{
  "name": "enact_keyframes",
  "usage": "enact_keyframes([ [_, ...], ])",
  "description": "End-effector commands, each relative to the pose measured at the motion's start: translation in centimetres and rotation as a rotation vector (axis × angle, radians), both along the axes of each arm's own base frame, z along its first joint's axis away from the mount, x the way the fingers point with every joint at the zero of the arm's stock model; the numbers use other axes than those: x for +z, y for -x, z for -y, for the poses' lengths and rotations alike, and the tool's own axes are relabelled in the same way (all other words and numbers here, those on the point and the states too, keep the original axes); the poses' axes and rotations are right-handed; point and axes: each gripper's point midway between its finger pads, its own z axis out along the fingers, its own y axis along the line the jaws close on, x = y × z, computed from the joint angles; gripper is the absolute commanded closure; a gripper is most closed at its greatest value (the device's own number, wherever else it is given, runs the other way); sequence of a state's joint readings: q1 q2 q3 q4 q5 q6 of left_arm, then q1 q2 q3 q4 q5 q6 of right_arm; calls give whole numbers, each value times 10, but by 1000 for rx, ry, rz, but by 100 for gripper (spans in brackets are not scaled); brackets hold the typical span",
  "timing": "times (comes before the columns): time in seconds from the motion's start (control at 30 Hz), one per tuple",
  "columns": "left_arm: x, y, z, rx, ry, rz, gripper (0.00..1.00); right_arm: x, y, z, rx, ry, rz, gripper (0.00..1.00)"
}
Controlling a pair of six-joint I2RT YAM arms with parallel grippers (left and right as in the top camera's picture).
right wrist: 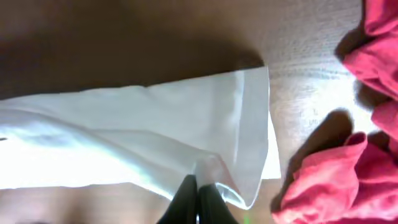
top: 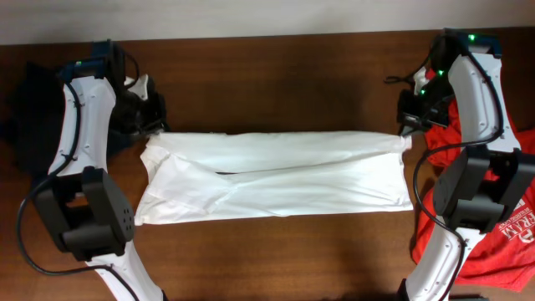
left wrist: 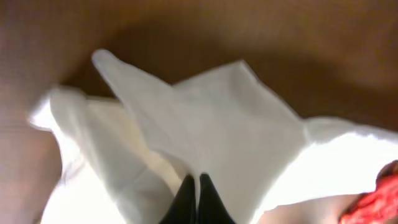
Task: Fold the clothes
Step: 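Fold the shirt's top half down toward the front with both grippers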
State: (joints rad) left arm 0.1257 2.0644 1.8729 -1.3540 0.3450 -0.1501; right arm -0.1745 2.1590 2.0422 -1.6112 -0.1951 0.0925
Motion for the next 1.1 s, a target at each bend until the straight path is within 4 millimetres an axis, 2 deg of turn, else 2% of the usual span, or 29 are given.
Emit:
enact_keyframes([
  [0.0, 2, 24, -19, -8, -119, -87, 100, 12, 17, 9, 43, 47, -44, 96],
  [0.13, 2, 53, -35, -22, -217, -208, 100, 6, 28, 14, 52, 79, -93, 96],
  [0.27, -4, 69, -36, -32, -225, -277, 100, -17, 56, 13, 64, 74, -222, 96],
  [0.4, -26, 97, -33, -47, -209, -391, 100, -36, 80, 14, 75, 85, -323, 96],
  [0.67, -68, 155, -32, -85, -222, -592, 99, -53, 101, 25, 74, 161, -410, 96],
  [0.7, -69, 157, -32, -87, -223, -599, 95, -53, 101, 25, 74, 161, -411, 92],
  [0.73, -70, 158, -33, -88, -225, -603, 92, -53, 101, 25, 74, 161, -412, 83],
  [0.8, -68, 161, -33, -91, -228, -615, 76, -53, 102, 25, 74, 160, -414, 72],
  [0.83, -68, 162, -35, -95, -236, -621, 72, -53, 102, 25, 74, 160, -416, 71],
  [0.93, -67, 160, -35, -94, -241, -616, 71, -53, 103, 25, 74, 159, -417, 70],
  [1.07, -56, 136, -36, -71, -244, -532, 71, -54, 100, 23, 68, 147, -405, 70],
])
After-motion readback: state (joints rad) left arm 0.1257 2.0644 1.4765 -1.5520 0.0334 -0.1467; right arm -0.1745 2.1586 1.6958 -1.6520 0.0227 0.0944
